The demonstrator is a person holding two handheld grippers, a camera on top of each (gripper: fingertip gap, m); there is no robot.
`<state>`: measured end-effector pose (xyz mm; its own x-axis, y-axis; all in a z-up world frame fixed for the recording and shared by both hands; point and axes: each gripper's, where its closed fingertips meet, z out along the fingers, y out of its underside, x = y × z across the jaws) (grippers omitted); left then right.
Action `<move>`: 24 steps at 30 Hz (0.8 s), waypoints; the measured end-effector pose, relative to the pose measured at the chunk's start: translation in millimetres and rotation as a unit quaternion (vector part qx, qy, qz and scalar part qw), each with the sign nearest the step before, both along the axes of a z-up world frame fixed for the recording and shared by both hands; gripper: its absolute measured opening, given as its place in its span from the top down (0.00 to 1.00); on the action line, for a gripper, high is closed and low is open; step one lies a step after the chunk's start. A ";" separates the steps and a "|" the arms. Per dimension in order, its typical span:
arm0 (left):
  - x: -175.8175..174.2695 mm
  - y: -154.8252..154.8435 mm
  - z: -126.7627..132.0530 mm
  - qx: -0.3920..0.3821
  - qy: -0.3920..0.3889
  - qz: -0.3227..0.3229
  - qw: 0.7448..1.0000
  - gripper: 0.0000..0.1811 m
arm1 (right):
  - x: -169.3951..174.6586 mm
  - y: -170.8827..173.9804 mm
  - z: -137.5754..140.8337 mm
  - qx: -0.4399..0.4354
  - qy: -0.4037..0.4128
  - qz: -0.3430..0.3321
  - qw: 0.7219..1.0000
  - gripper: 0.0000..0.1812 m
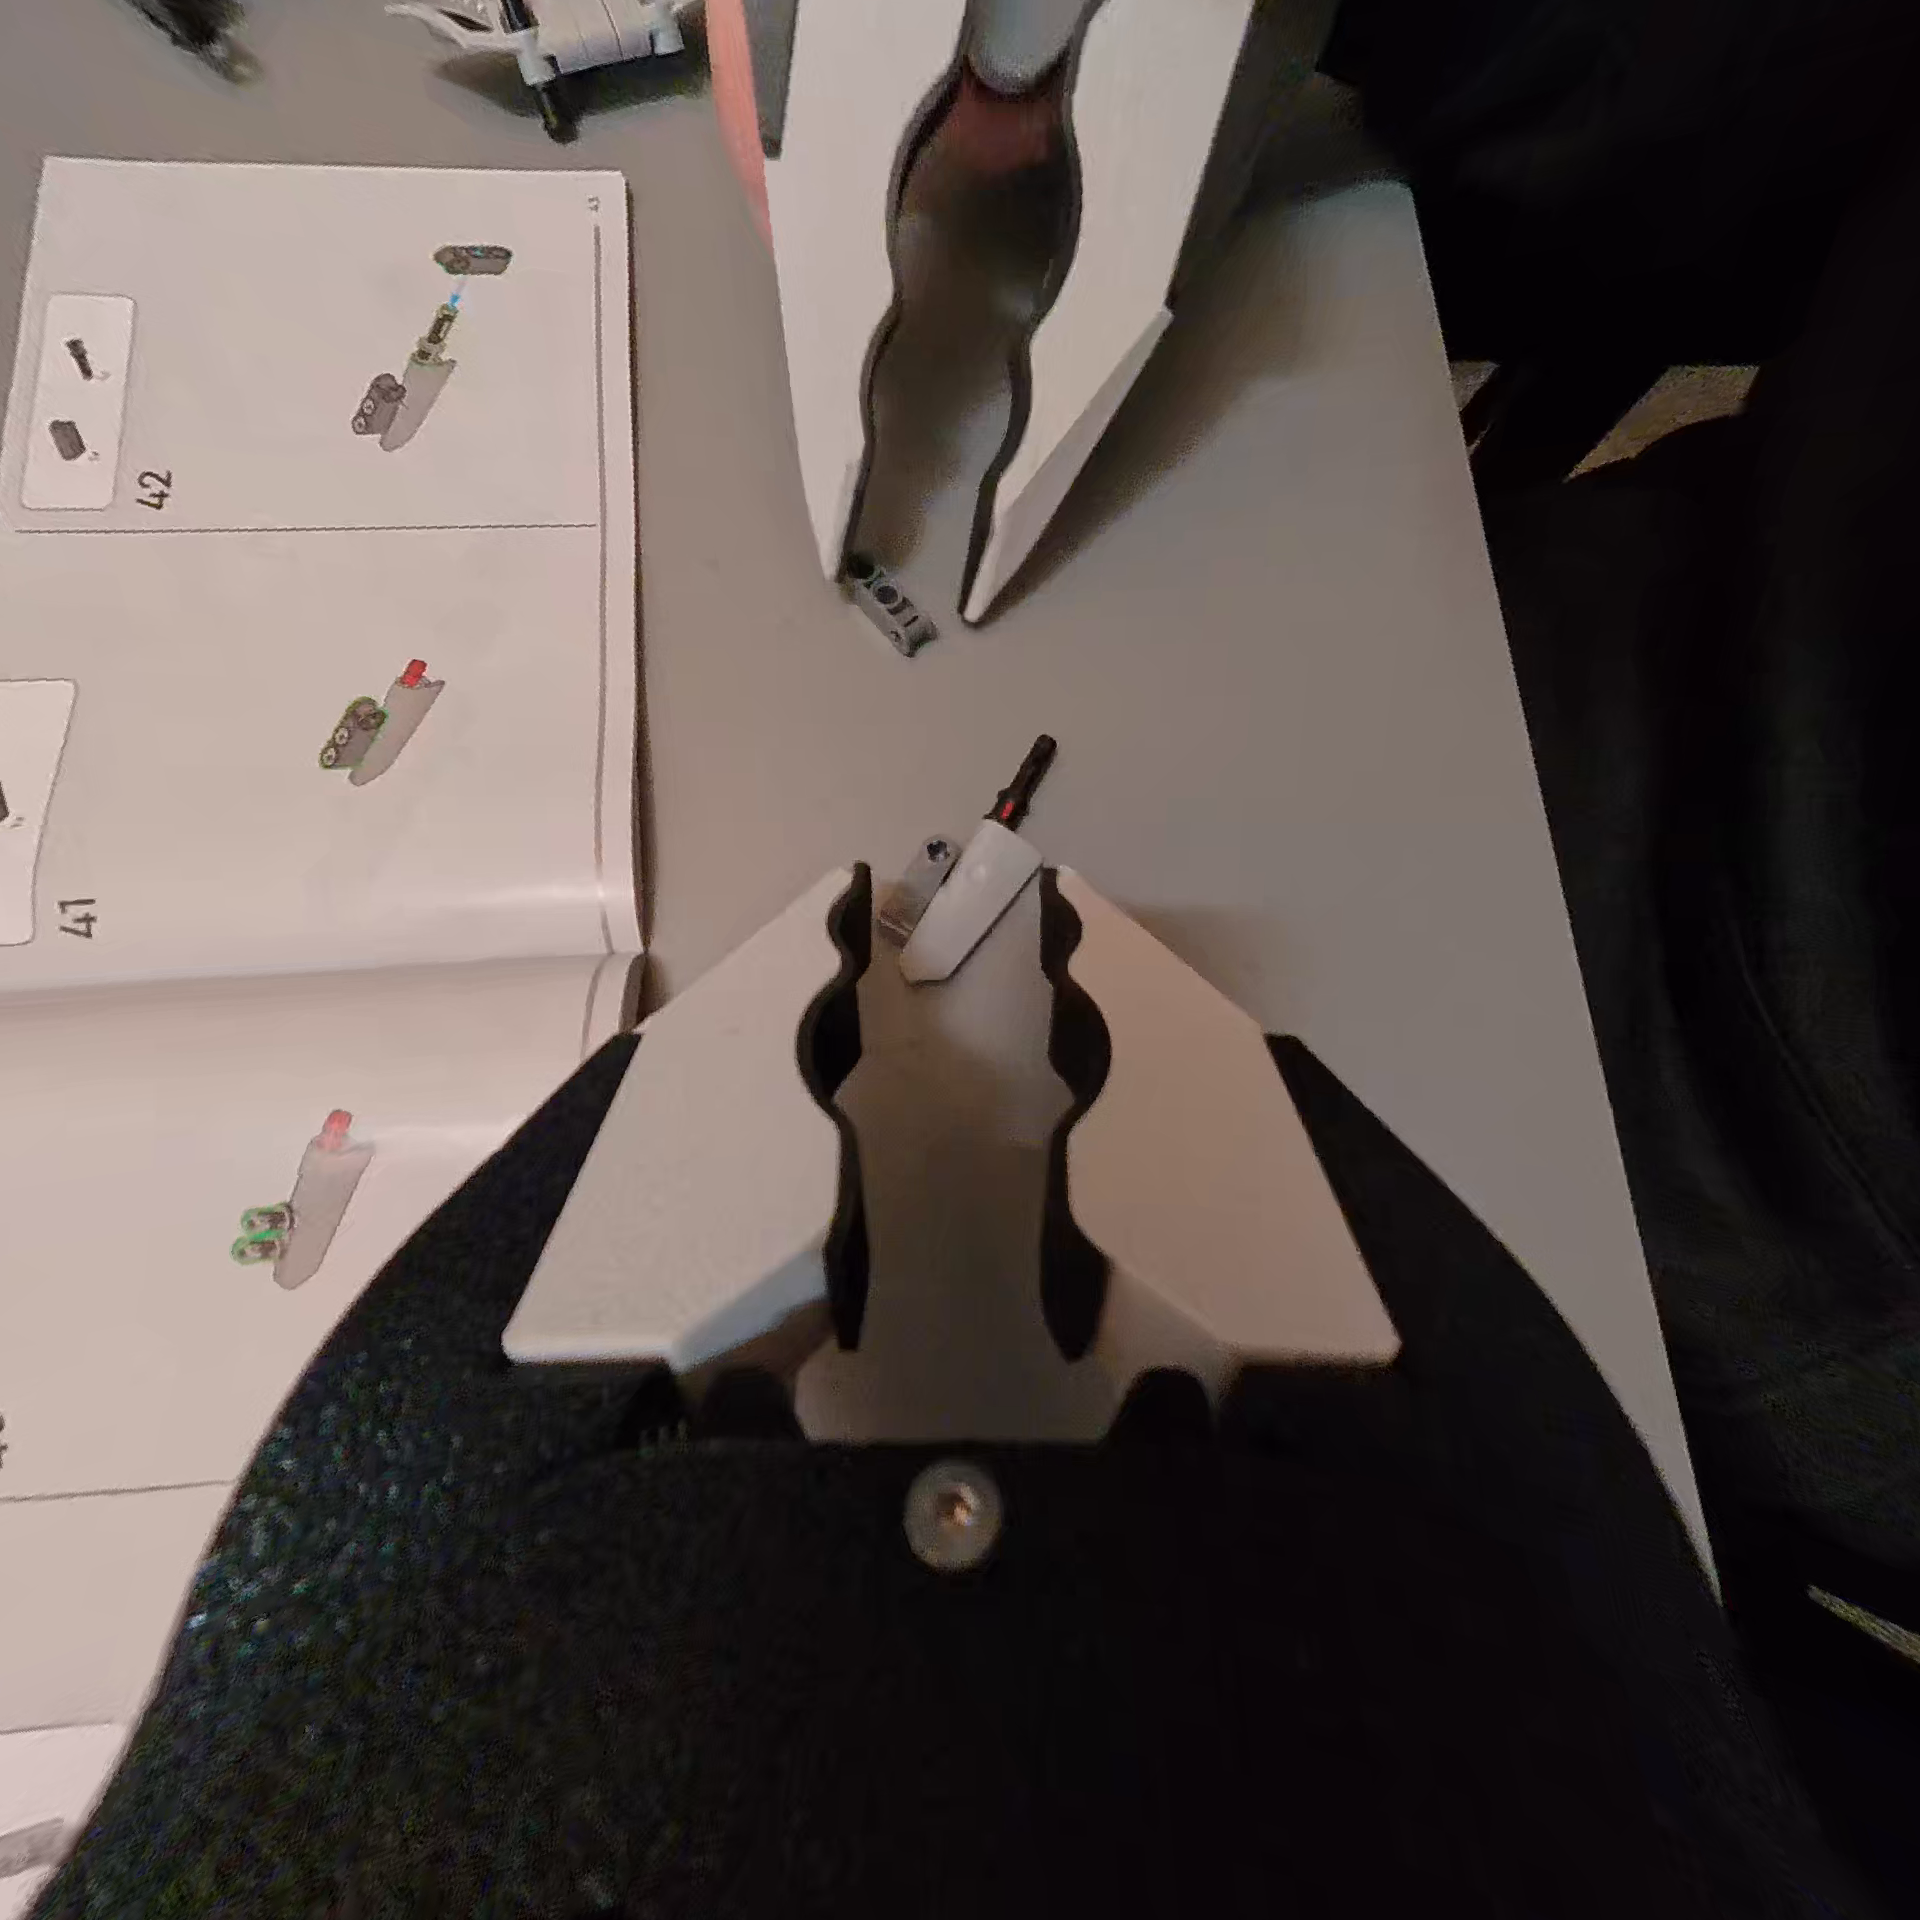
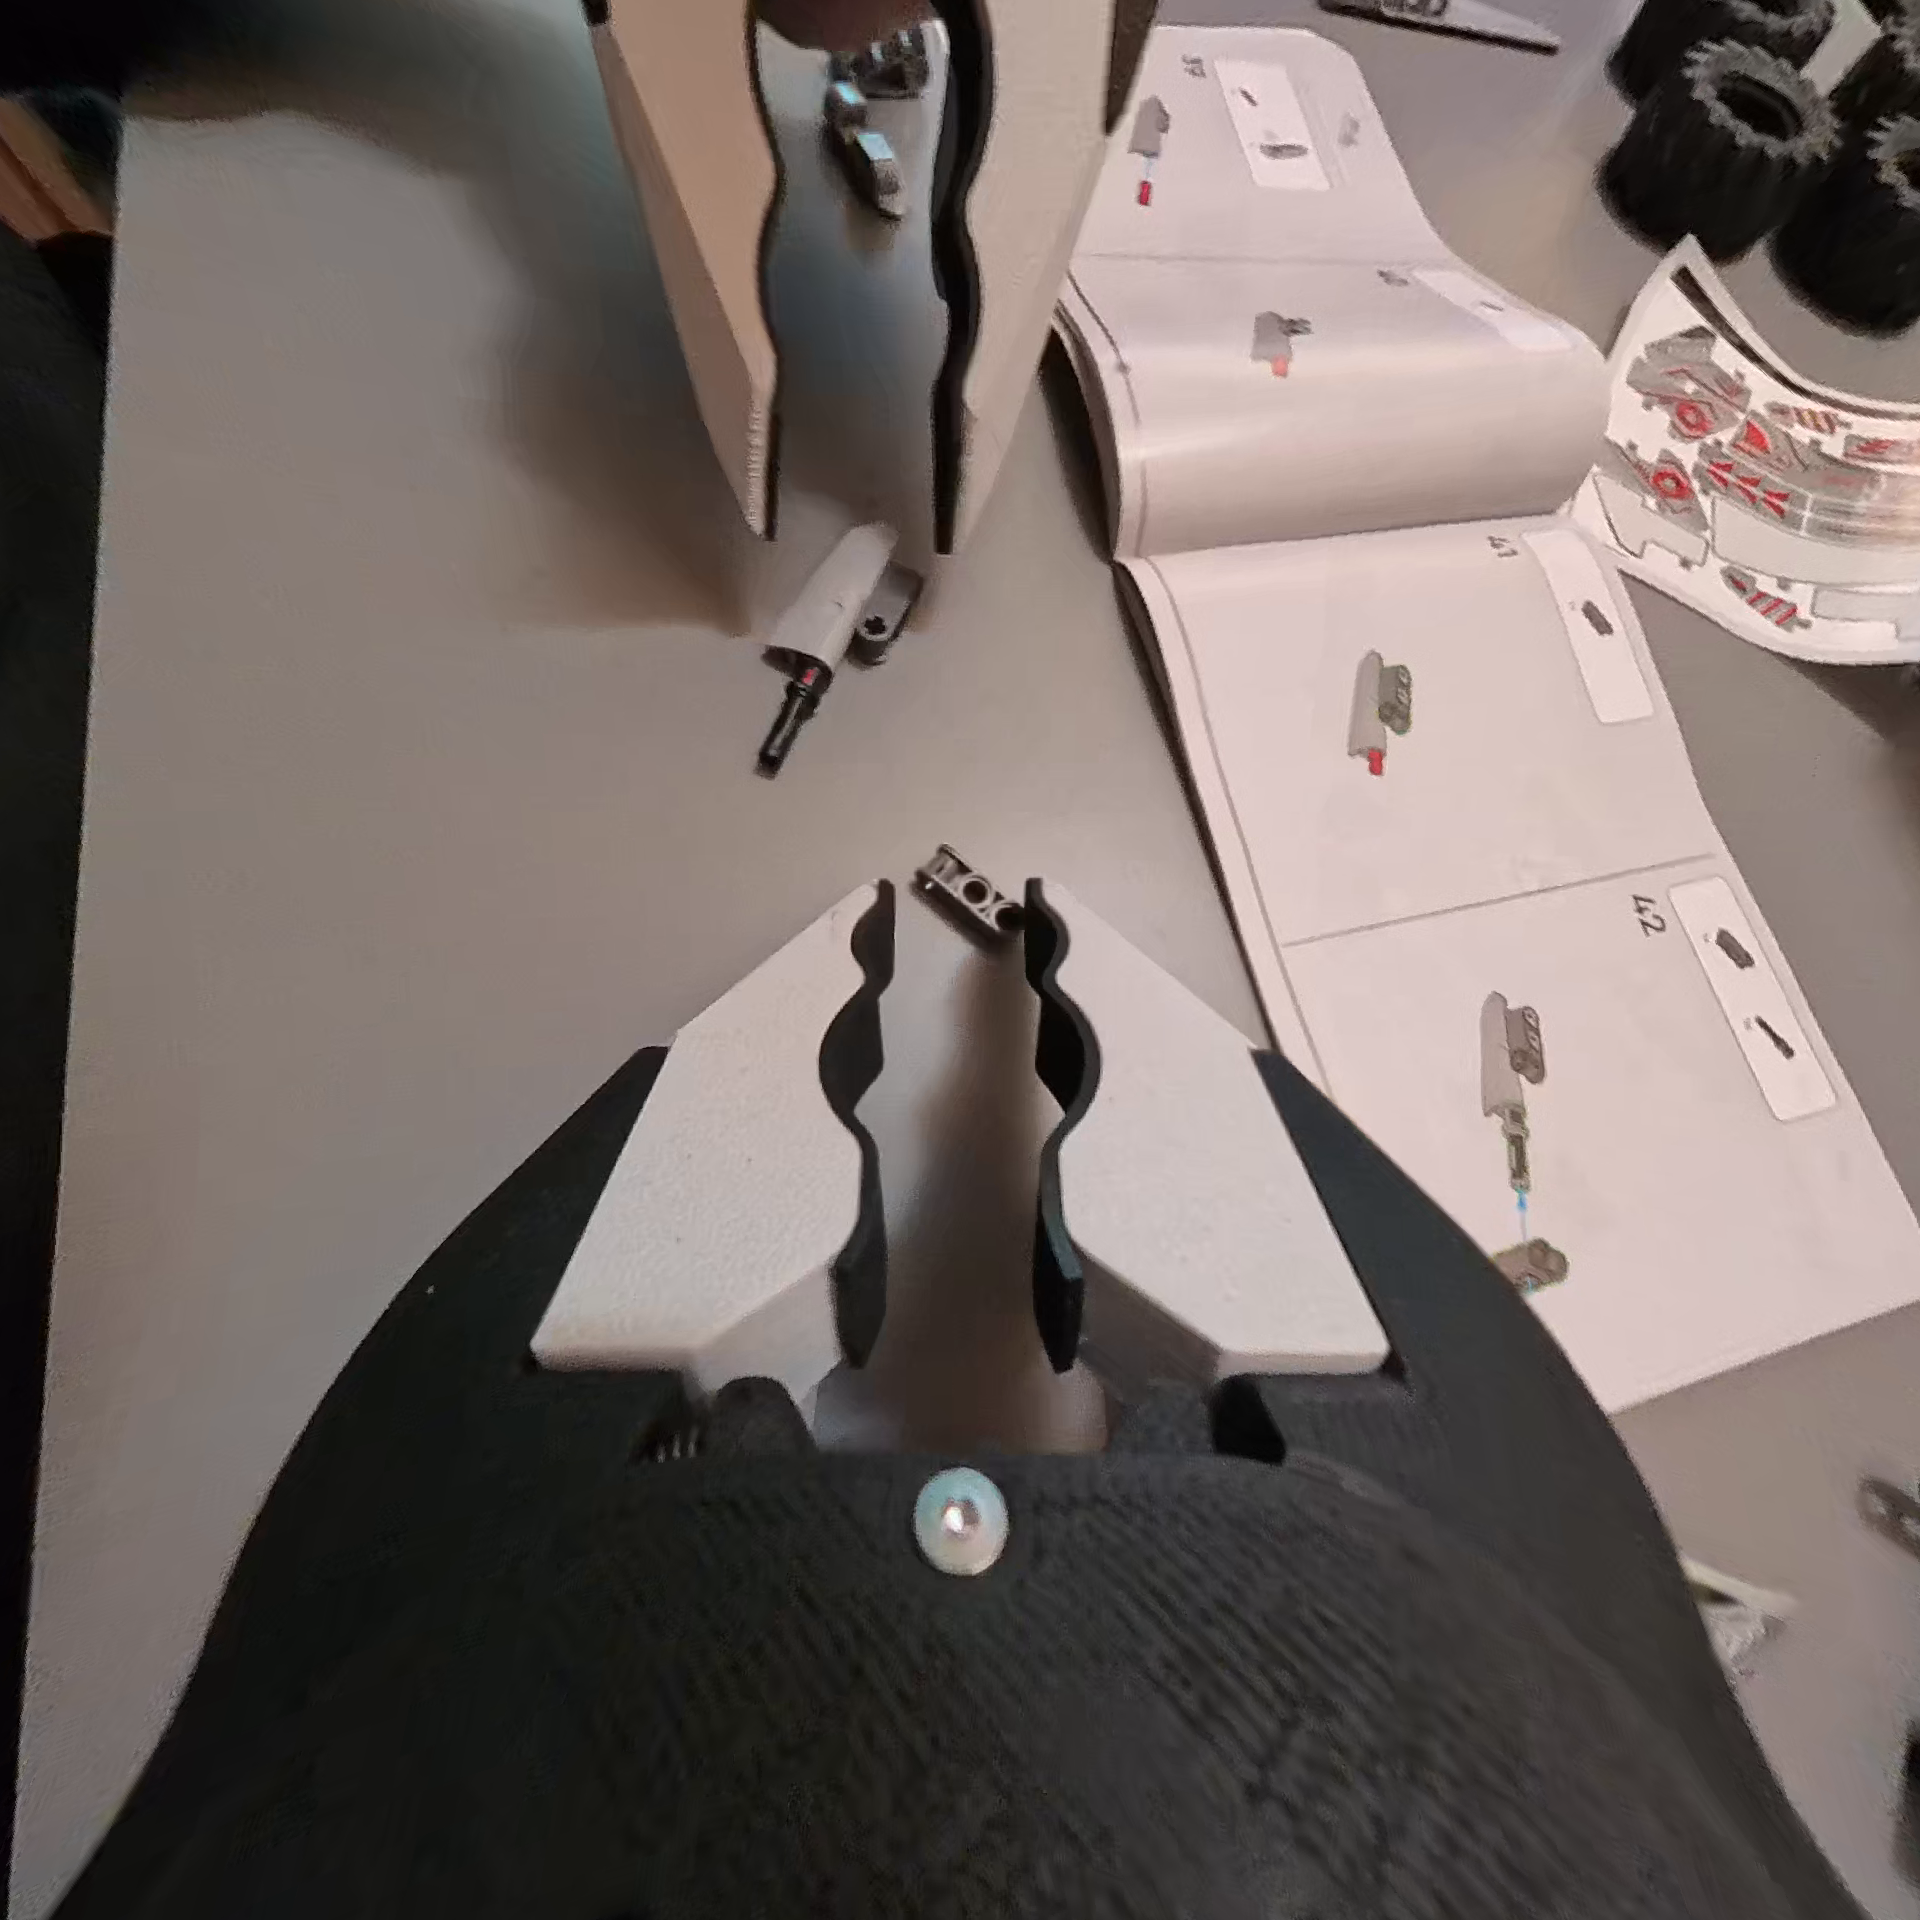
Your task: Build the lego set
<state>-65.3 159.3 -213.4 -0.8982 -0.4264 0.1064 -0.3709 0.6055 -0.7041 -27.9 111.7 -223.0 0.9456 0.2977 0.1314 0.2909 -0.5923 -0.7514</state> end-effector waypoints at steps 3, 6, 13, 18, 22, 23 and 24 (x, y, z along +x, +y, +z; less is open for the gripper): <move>0.6 -2.7 0.0 -0.018 -0.007 0.009 1.000 0.85 | -4.5 2.5 -1.9 0.003 -0.013 0.014 1.000 0.86; 4.5 -7.5 4.0 -0.047 -0.016 0.022 0.999 0.86 | -9.8 5.2 -2.7 0.007 -0.011 0.027 1.000 0.89; 14.2 -12.3 13.6 -0.062 -0.040 0.051 0.996 0.87 | -5.1 4.1 -2.8 0.010 -0.037 -0.010 0.999 0.94; 16.0 -15.3 11.4 -0.042 -0.057 0.051 0.996 0.87 | 6.7 -3.3 0.3 0.023 -0.044 -0.071 0.996 0.96; 21.2 -22.9 14.6 -0.047 -0.082 0.058 0.994 0.87 | 9.9 -5.6 17.0 0.060 -0.012 -0.112 0.992 0.96; 23.3 -25.8 17.7 -0.053 -0.093 0.061 0.992 0.88 | 10.5 -6.0 21.1 0.069 0.000 -0.122 0.990 0.96; 24.8 -28.8 21.1 -0.061 -0.104 0.062 0.991 0.88 | 9.7 -5.6 25.4 0.079 0.018 -0.130 0.988 0.96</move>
